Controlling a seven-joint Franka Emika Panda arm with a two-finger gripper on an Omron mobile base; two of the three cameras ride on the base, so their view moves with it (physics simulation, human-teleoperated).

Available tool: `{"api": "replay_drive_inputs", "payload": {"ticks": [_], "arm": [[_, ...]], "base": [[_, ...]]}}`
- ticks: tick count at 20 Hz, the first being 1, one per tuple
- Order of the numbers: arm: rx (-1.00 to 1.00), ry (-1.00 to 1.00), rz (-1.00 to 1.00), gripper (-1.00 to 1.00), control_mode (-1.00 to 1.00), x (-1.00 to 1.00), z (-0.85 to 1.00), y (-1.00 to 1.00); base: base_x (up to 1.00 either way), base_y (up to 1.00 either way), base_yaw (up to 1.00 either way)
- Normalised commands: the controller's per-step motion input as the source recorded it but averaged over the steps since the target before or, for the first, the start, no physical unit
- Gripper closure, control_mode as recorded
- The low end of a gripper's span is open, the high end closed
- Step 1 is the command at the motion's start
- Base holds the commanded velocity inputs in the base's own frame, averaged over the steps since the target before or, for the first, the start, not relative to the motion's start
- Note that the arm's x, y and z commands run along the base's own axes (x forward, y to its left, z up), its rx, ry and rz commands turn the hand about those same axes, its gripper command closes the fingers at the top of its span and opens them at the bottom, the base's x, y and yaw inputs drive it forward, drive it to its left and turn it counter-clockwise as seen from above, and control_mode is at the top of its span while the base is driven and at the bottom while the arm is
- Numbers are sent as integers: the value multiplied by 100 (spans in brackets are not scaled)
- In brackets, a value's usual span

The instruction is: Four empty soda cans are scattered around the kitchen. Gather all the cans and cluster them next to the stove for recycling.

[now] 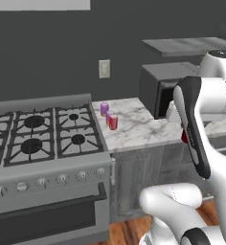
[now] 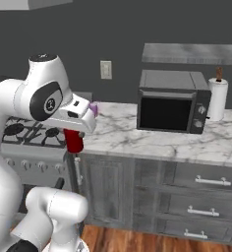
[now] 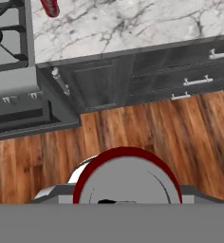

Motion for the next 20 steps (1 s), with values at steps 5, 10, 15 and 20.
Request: {"api": "replay_drive_inputs", "payload": {"ticks": [5, 10, 15, 20], "arm": [[0, 0, 0, 100, 100, 0, 0, 0], [0, 0, 0, 100, 100, 0, 0, 0], [0, 0, 0, 100, 100, 0, 0, 0], [-3, 0, 1, 100, -100, 10, -15, 22]], "base": [[58, 6, 1], [58, 8, 1], [28, 40, 1], [6, 34, 1]]}}
